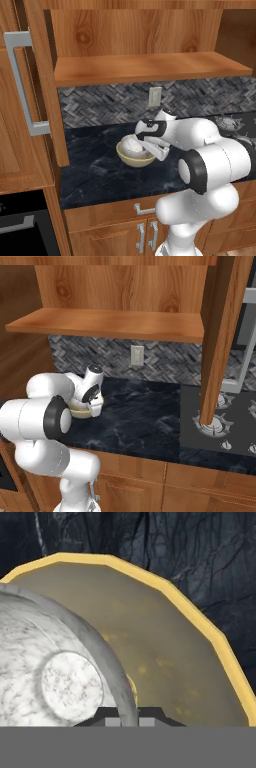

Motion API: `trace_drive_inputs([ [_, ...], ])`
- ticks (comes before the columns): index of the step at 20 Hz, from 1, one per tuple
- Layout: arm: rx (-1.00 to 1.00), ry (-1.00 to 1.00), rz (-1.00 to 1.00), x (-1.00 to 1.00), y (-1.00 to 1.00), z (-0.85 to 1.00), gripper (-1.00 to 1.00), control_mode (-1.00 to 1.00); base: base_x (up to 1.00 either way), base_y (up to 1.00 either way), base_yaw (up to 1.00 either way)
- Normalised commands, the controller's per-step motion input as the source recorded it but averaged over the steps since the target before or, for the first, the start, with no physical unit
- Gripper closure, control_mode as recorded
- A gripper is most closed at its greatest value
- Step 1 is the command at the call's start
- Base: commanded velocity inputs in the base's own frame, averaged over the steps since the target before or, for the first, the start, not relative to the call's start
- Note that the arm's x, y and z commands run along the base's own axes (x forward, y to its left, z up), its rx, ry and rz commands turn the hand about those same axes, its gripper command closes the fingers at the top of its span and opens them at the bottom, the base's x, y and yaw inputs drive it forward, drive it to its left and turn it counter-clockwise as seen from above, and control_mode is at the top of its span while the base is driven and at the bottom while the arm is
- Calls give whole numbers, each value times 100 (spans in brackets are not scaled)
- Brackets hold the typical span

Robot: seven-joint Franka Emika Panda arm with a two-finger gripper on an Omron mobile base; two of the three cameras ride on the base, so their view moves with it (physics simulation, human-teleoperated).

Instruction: Pick up the bowls on the counter and stack them on top of one another in the open cabinet. Place the smaller bowl on top of the larger bowl.

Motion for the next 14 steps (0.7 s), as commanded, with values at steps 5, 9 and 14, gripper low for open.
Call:
trace_drive_inputs([
  [5, -1, 2, 0, 4, 0, -23, 100, -100, 0, 0, 0],
  [9, 0, 0, 0, 0, 0, -21, 100, -100, 0, 0, 0],
  [14, 0, 0, 0, -9, 0, -19, 100, -100, 0, 0, 0],
])
